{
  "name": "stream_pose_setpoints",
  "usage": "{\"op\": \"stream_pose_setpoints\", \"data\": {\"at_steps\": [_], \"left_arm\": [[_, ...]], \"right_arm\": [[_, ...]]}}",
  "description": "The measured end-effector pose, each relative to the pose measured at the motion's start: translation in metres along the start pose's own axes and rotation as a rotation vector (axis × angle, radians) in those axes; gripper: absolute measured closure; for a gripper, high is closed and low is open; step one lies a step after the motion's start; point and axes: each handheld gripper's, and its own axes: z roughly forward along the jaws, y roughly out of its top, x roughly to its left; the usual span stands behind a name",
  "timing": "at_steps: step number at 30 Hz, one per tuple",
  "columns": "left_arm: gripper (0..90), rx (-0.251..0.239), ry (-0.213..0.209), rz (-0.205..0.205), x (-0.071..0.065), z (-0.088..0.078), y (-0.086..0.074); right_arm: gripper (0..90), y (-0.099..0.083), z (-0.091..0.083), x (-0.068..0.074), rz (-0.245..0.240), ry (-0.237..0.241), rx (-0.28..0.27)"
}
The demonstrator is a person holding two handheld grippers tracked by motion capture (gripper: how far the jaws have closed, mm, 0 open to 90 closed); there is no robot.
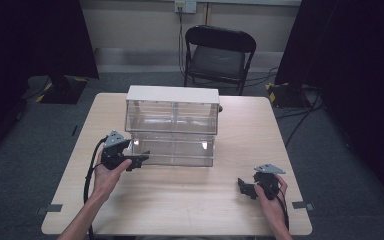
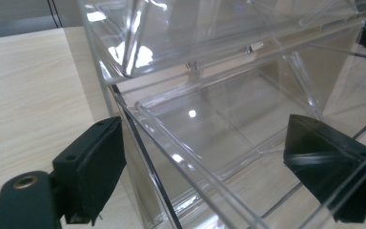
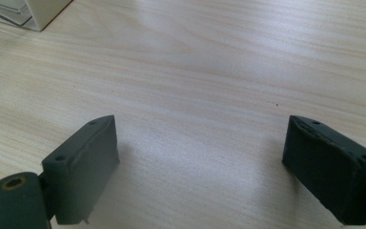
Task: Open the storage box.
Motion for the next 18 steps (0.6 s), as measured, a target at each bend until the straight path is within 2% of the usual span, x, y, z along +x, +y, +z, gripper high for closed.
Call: {"op": "stream_pose_setpoints", "data": {"at_steps": [10, 18], "left_arm": [[13.6, -0.018, 0.000, -0.011, 0.0007, -0.0001, 0.0035], [14.4, -0.012, 0.002, -0.012, 0.0019, 0.0013, 0.0040]], "right_arm": [[11.1, 0.0000, 0.0000, 0.0000, 0.000, 0.000, 0.000], [11.0, 0.0000, 0.0000, 0.0000, 0.001, 0.000, 0.000]]}}
